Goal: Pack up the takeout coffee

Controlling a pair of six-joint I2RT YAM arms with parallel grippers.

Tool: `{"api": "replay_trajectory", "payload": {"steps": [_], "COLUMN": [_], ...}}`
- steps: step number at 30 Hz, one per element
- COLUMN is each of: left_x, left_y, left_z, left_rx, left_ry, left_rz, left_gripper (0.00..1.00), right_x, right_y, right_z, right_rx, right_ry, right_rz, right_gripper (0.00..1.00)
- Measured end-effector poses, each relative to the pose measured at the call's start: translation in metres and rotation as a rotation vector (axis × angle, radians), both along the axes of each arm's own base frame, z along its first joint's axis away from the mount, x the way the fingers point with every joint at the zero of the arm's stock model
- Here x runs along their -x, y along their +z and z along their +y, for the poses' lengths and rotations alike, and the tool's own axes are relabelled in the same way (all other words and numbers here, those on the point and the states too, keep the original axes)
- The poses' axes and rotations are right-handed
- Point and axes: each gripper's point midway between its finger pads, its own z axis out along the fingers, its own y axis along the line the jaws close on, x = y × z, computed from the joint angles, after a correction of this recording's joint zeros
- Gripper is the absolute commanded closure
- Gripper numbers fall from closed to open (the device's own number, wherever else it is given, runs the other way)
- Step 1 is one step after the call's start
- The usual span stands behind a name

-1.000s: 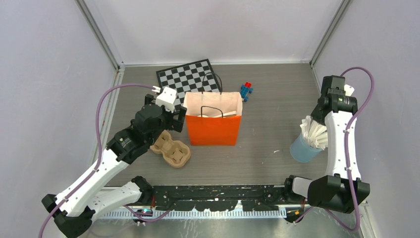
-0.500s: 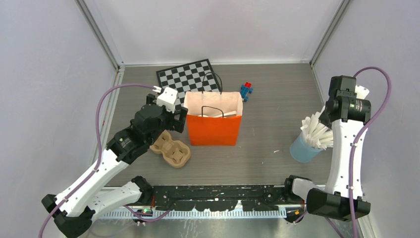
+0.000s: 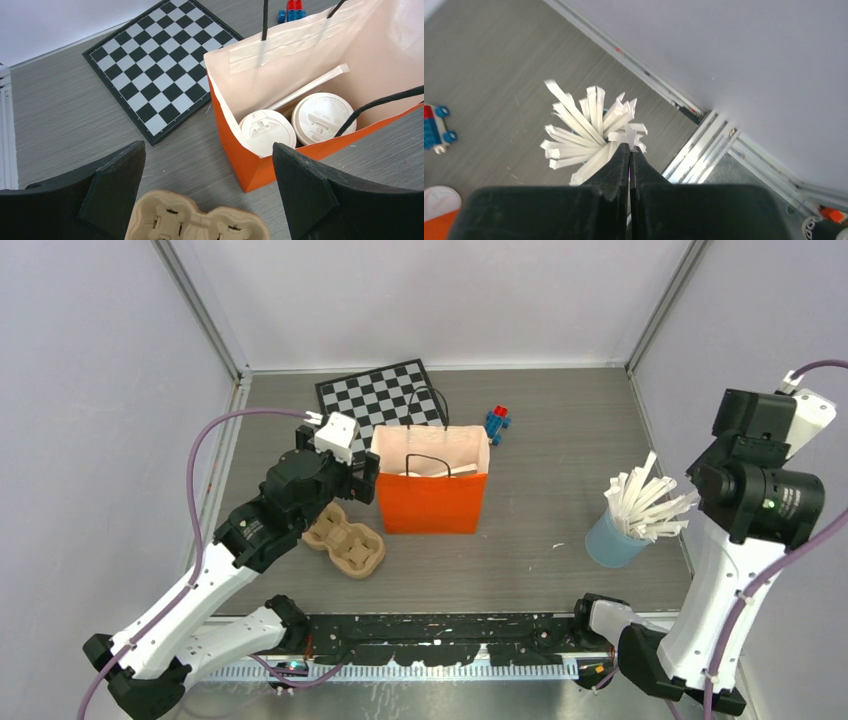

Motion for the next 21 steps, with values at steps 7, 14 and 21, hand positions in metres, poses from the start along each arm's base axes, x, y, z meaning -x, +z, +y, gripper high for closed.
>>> {"api": "replay_trajectory", "payload": {"steps": [7, 14, 21], "left_x": [-0.001, -0.001, -0.002], "left_y": [0.001, 0.001, 0.003], "left_z": [-0.001, -0.001, -0.002], "left_rx": [0.003, 0.004, 0.001], "left_ry": [-0.002, -0.002, -0.003], "left_rz": [-0.007, -0.007, -0.004], "left_gripper": [0.0, 0.0, 0.0], "right_x": [0.018, 0.043, 0.057], "right_y": [0.043, 0.056, 0.078], "right_z": [-0.002, 0.002, 0.016], "right_rx": [0.066, 0.1, 0.108], "right_ry": [-0.019, -0.021, 0.024], "right_rz": [-0.144, -0.206, -0.405], "right_gripper": [0.97, 0.98, 0.97]}}
